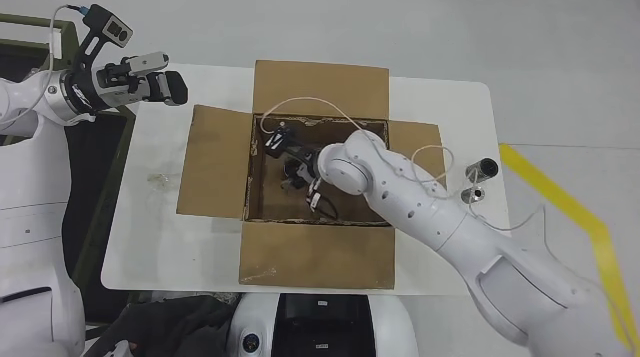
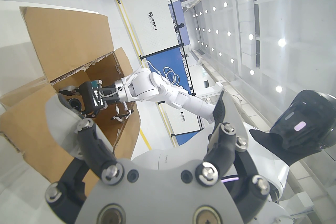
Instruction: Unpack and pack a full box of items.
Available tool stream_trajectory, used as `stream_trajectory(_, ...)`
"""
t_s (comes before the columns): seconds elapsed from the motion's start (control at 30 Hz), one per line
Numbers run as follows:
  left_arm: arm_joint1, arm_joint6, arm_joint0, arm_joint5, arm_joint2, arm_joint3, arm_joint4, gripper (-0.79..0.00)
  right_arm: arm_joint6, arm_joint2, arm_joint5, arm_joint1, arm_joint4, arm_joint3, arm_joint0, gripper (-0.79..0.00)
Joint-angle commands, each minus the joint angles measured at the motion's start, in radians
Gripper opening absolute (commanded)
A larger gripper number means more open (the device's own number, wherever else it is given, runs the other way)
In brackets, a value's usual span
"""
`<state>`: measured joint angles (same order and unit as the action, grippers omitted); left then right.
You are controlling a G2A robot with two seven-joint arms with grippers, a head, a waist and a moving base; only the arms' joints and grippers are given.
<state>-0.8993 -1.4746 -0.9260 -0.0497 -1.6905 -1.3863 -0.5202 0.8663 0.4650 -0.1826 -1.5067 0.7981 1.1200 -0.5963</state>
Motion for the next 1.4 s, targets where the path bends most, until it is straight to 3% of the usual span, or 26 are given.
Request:
stream_trajectory(0.0,0.0,0.0,0.0,0.0,0.0,0.0,0.0,0.0,-0.003,0.007,0.001,0.001,0.01,0.005,-0.004,-0.597)
stream_trajectory(0.2,0.0,0.0,0.0,0.0,0.0,0.0,0.0,0.0,-0.002,0.04,0.01,0.013,0.048,0.062,-0.031,-0.785)
stream_trajectory(0.77,0.0,0.0,0.0,0.0,0.0,0.0,0.0,0.0,0.097,0.294,-0.025,0.137,0.171,0.527,-0.284,-0.785)
stream_trajectory(1.37,0.0,0.0,0.0,0.0,0.0,0.0,0.0,0.0,0.083,0.622,-0.1,0.231,0.181,0.918,-0.612,-0.785)
